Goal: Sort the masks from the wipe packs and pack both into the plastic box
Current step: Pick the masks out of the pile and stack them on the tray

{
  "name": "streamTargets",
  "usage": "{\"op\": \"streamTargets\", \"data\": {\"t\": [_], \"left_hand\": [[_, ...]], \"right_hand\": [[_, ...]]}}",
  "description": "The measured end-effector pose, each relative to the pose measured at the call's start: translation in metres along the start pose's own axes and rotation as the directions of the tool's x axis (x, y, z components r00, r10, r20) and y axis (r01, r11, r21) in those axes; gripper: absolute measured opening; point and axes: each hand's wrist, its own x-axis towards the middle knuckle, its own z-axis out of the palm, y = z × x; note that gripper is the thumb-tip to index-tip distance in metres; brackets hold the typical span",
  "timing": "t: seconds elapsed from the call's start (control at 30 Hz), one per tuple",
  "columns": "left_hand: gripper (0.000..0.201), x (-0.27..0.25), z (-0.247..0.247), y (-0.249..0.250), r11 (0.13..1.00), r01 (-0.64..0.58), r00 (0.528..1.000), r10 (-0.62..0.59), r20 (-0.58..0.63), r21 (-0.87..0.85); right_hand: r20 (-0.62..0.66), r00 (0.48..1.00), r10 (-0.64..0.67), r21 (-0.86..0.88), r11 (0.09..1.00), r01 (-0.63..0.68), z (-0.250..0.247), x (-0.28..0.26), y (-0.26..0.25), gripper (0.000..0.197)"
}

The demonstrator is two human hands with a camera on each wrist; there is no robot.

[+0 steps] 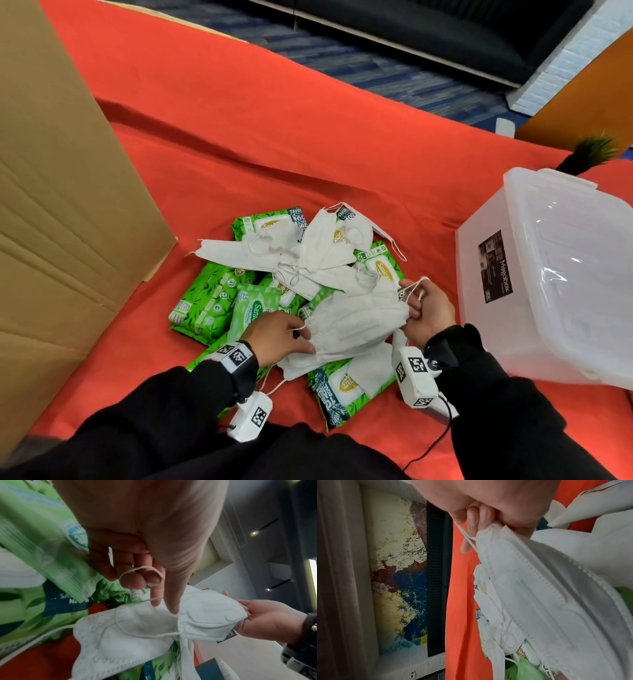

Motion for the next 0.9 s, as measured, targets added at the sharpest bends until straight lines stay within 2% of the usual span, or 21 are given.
{"op": "streamTargets", "data": {"t": [0.1,0.23,0.3,0.43,0.5,0.57,0.6,0.67,0.7,0.73,0.8,0.83,0.87,0.9], "left_hand": [[0.031,0.003,0.0,0.002,1.0,0.011,1.0,-0.011,0.018,0.008],[0.024,0.006,0.002,-0.001,0.995,-0.064,0.989,0.073,0.127,-0.072],[0.024,0.007,0.003,-0.003,0.992,-0.079,0.991,0.088,0.105,-0.095],[0.028,0.008,0.0,-0.009,0.963,-0.098,0.984,0.132,0.123,-0.251],[0.026,0.007,-0.011,-0.009,0.913,-0.068,0.988,0.117,0.1,-0.402],[0.017,0.004,-0.031,-0.009,0.772,0.011,1.0,-0.002,0.014,-0.635],[0.02,0.003,-0.042,-0.01,0.643,0.031,0.997,-0.069,-0.018,-0.765],[0.038,0.001,-0.067,-0.015,0.313,0.023,0.987,-0.158,-0.028,-0.949],[0.045,0.0,-0.079,-0.019,0.177,0.014,0.98,-0.2,-0.021,-0.984],[0.047,-0.002,-0.09,-0.024,0.077,-0.002,0.971,-0.237,-0.02,-0.997],[0.041,-0.004,-0.111,-0.04,-0.041,-0.029,0.972,-0.234,-0.018,-0.999],[0.037,-0.006,-0.118,-0.047,-0.03,-0.013,0.98,-0.201,-0.006,-0.999],[0.036,-0.008,-0.124,-0.054,0.069,0.026,0.983,-0.183,0.013,-0.997],[0.033,-0.011,-0.126,-0.06,0.266,0.08,0.981,-0.19,0.029,-0.961]], "right_hand": [[0.01,0.999,0.032,0.056,0.998,-0.032,-0.007,0.005,-0.001,0.049],[-0.005,0.999,0.048,0.104,0.993,-0.048,-0.014,0.007,-0.005,0.048],[0.007,0.998,0.067,0.113,0.991,-0.067,-0.014,0.007,-0.008,0.048],[-0.001,0.998,0.068,0.107,0.992,-0.067,-0.016,0.007,-0.011,0.048],[-0.056,0.997,0.044,0.042,0.998,-0.042,-0.019,0.009,-0.01,0.042],[-0.104,0.995,0.008,-0.111,0.994,-0.02,-0.022,0.009,-0.007,0.027],[-0.105,0.994,0.001,-0.211,0.977,-0.023,-0.023,0.008,-0.005,0.02],[-0.068,0.997,0.042,-0.411,0.909,-0.066,-0.027,0.007,0.001,0.017],[-0.035,0.995,0.094,-0.505,0.857,-0.099,-0.028,0.006,0.004,0.017],[0.001,0.986,0.166,-0.594,0.793,-0.133,-0.027,0.004,0.006,0.018],[0.061,0.95,0.306,-0.717,0.676,-0.172,-0.022,-0.002,0.012,0.024],[0.096,0.932,0.349,-0.732,0.659,-0.171,-0.018,-0.004,0.016,0.027],[0.133,0.919,0.37,-0.716,0.678,-0.169,-0.013,-0.006,0.019,0.029],[0.174,0.912,0.37,-0.67,0.724,-0.166,-0.006,-0.009,0.023,0.029]]}}
